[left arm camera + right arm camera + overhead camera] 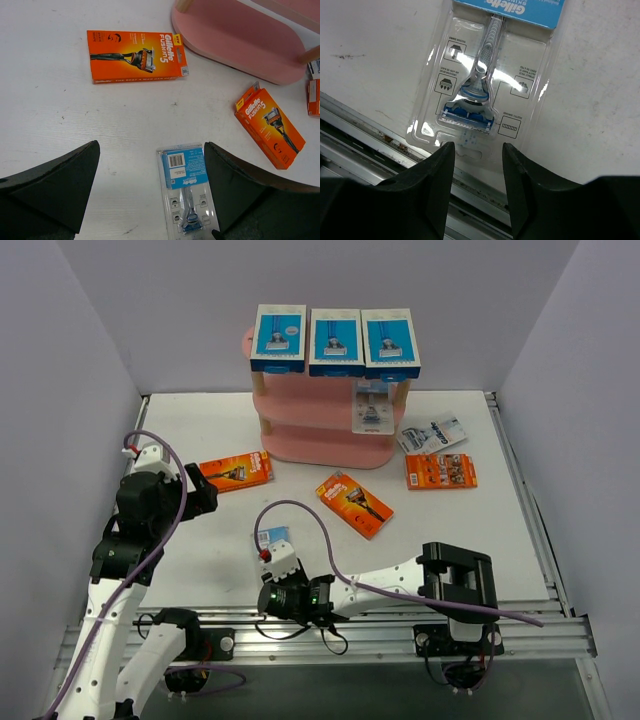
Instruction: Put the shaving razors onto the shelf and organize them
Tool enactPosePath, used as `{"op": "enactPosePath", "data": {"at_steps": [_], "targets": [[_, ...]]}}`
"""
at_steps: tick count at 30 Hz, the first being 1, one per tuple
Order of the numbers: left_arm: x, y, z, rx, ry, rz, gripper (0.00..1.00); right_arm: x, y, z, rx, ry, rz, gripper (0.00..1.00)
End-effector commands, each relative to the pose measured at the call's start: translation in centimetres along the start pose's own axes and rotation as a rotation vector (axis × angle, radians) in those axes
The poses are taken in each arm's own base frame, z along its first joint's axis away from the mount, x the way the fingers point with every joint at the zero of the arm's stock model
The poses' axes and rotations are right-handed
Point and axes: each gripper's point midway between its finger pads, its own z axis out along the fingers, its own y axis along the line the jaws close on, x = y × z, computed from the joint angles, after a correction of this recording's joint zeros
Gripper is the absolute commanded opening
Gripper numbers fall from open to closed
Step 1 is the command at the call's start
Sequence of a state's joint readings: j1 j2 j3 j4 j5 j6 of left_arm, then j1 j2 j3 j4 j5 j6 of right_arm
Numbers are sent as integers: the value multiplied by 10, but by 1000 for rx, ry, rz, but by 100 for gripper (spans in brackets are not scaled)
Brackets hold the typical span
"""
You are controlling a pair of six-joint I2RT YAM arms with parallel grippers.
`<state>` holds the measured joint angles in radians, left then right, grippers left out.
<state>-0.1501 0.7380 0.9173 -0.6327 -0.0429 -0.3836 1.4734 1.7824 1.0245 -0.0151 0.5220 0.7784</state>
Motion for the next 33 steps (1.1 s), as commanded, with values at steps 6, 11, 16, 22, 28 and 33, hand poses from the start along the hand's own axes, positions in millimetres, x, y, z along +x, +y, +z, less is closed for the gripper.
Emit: {"op": "enactPosePath", "data": {"at_steps": [6, 11, 16, 22, 28, 33], "targets": [[-18, -12, -6, 53, -63, 11, 94, -7, 14, 8, -21, 13, 77, 44], [-17, -12, -6, 55, -62, 11, 94, -11, 14, 11, -15, 9, 93, 49], [-18, -13, -6, 60, -65, 11, 94, -12, 12, 16, 6, 8, 106, 52], [-19, -13, -7, 61, -67, 11, 94, -12, 6, 22, 48, 10, 111, 53], [-19, -14, -8, 65, -69, 11, 94, -8, -2, 29, 122, 20, 99, 51], [-19, -14, -8, 65, -69, 11, 94, -5, -6, 31, 163, 34, 94, 48]]}}
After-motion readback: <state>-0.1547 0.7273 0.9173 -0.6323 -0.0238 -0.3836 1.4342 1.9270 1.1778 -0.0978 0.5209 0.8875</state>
